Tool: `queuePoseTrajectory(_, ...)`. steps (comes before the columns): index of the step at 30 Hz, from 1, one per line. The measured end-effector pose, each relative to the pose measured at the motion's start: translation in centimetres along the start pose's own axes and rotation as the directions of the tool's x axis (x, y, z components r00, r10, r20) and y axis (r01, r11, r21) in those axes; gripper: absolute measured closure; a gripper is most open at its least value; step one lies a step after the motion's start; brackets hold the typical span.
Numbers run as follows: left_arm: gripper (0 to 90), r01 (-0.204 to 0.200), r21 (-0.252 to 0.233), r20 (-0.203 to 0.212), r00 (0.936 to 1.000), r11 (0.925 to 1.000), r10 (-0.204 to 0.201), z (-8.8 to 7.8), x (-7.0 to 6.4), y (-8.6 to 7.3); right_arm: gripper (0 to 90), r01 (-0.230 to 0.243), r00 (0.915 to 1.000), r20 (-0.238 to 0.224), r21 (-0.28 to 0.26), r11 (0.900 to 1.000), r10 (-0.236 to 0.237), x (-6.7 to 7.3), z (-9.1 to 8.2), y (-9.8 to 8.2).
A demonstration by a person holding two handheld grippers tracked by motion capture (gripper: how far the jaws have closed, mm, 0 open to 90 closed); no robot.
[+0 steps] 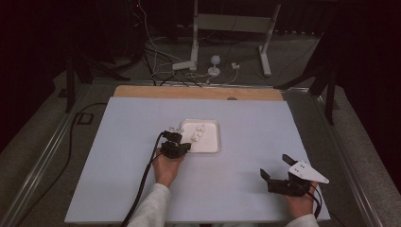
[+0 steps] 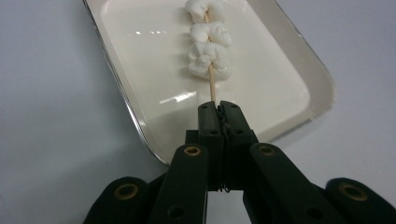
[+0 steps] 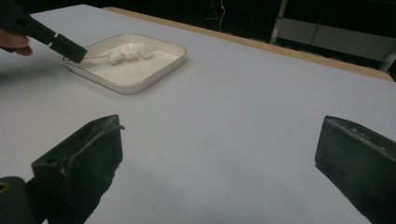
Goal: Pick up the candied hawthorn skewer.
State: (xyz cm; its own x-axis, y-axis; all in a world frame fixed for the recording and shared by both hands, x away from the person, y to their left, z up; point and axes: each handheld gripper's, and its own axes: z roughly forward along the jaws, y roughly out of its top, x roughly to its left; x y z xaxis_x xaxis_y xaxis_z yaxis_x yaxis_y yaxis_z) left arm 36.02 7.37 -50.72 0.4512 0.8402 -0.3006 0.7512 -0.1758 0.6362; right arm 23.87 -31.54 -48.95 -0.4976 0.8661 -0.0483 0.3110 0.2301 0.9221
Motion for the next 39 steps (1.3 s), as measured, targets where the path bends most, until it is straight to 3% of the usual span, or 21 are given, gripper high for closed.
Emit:
queuePoseTrajectory(4,89.3,0.021,0.024,0.028,0.9994,0.9995,-0.022,-0.1,0.2,-0.1,1.3,-0.001,1.0,-0.001,0.004,1.0,0.001,0.1,0.1,0.0)
queuePoseTrajectory(7,83.4,0.03,0.031,0.043,0.9986,0.9991,-0.032,0.6,0.4,0.2,1.3,0.003,1.0,0.0,0.007,1.0,-0.003,0.1,0.2,0.0)
queuePoseTrajectory(9,80.9,0.035,0.042,0.034,0.9987,0.9985,-0.037,1.2,0.4,0.4,1.3,0.005,1.0,0.0,0.008,1.0,-0.005,0.2,0.2,0.0)
queuePoseTrajectory(16,89.6,0.036,0.046,0.028,0.9989,0.9983,-0.038,1.7,0.5,0.9,1.3,-0.001,1.0,0.003,0.006,1.0,0.001,0.0,0.0,0.0)
queuePoseTrajectory(27,89.7,0.01,-0.044,0.061,0.9981,0.999,-0.007,-0.8,0.2,1.1,1.3,-0.028,0.9996,-0.01,0.003,1.0,0.028,0.0,0.2,0.1)
queuePoseTrajectory(32,89.7,-0.005,-0.091,0.093,0.9956,0.9958,0.013,-1.8,0.3,1.0,1.2,-0.046,0.9986,-0.024,0.011,0.999,0.047,0.0,0.5,0.2)
queuePoseTrajectory(39,89.7,-0.021,-0.146,0.103,0.994,0.9891,0.036,-3.3,0.8,0.1,1.2,-0.064,0.9966,-0.051,0.016,0.998,0.065,0.0,0.7,0.1)
